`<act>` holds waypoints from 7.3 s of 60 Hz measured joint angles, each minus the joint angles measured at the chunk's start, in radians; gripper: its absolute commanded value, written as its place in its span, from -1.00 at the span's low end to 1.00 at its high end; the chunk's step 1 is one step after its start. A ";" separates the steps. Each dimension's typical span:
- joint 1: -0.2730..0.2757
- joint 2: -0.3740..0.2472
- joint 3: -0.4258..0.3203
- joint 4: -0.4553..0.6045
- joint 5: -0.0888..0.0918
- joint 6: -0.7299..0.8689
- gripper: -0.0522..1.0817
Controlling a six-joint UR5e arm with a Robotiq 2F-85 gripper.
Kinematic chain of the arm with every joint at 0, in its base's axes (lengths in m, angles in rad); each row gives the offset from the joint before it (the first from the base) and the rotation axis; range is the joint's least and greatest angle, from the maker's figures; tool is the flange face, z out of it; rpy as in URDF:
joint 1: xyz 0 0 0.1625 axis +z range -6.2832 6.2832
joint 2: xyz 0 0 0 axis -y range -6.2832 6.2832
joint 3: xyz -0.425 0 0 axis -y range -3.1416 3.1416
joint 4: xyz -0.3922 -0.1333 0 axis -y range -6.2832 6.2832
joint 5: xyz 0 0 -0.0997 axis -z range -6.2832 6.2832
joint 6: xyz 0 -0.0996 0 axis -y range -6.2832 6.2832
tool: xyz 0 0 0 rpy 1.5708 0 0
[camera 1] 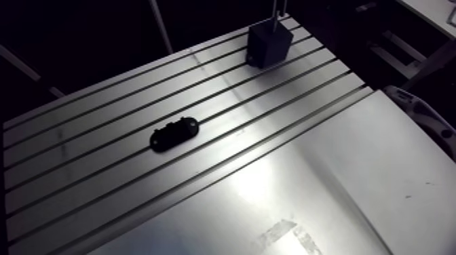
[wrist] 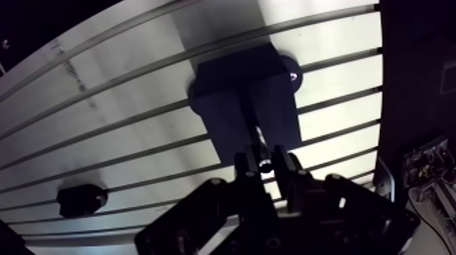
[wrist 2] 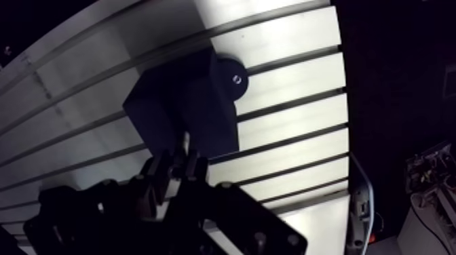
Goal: Pick up the M10 bolt and insert it into the hole until fully seated.
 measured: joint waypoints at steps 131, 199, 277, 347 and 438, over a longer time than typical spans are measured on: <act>0.002 -0.006 -0.002 -0.001 -0.004 -0.005 0.99; 0.003 -0.005 0.001 -0.007 -0.002 -0.002 0.99; 0.003 -0.002 0.000 -0.008 -0.002 -0.003 0.99; 0.004 -0.004 -0.002 -0.026 -0.003 -0.012 0.99; 0.006 -0.005 0.005 -0.019 -0.001 -0.012 0.99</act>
